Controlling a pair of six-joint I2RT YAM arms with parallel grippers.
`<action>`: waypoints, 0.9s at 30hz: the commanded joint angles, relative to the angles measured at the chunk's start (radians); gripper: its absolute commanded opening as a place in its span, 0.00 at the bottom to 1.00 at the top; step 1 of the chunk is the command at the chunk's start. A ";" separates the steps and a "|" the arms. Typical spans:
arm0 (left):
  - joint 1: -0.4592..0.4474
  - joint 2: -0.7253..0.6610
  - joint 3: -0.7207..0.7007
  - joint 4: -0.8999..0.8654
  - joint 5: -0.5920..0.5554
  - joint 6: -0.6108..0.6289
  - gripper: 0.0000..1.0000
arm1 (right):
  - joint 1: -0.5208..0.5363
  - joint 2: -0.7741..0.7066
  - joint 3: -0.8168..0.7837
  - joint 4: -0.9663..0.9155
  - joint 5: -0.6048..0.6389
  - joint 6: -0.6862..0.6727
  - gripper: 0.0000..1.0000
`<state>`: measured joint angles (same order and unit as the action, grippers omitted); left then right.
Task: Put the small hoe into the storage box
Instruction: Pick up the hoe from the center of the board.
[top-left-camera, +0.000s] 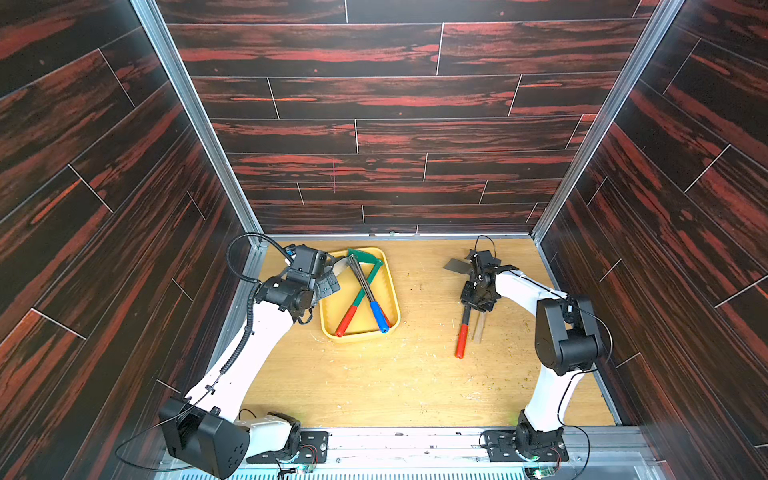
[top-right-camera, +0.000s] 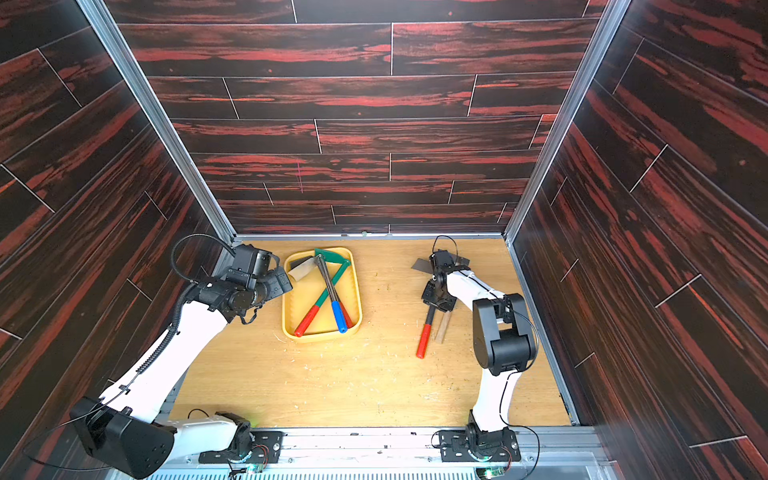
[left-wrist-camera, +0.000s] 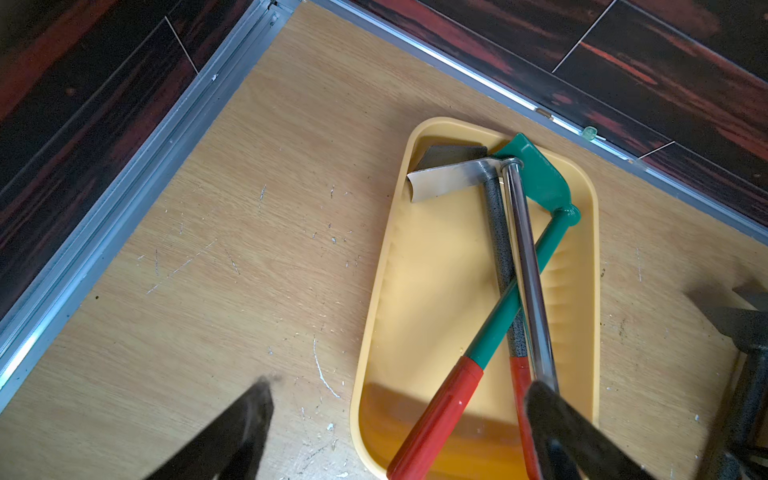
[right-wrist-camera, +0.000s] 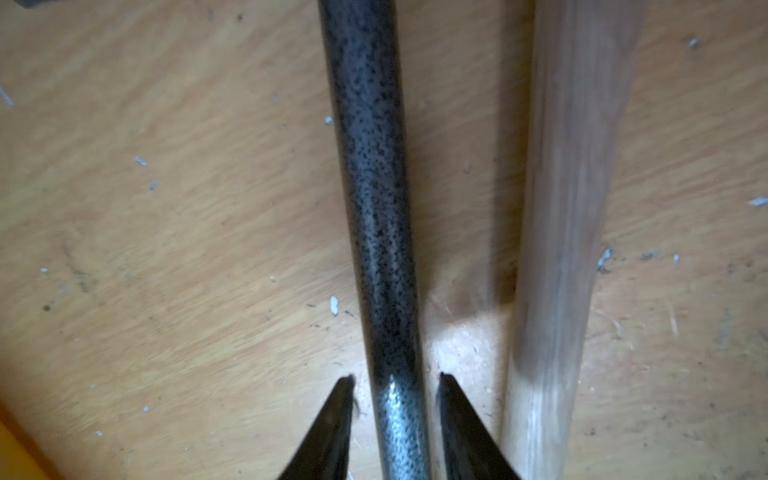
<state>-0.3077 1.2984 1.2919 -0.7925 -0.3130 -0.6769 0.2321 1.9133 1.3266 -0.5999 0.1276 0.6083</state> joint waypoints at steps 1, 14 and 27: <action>0.004 -0.011 -0.011 -0.013 -0.003 0.007 0.98 | 0.005 0.018 0.008 -0.004 0.004 -0.012 0.38; 0.004 0.002 -0.003 -0.010 0.005 0.008 0.98 | -0.011 0.080 0.026 0.004 0.006 -0.022 0.38; 0.005 -0.002 -0.011 -0.008 0.016 0.008 0.98 | -0.020 0.111 0.043 0.011 -0.006 -0.024 0.37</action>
<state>-0.3077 1.3029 1.2919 -0.7918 -0.2996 -0.6769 0.2165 1.9934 1.3560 -0.5766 0.1246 0.5896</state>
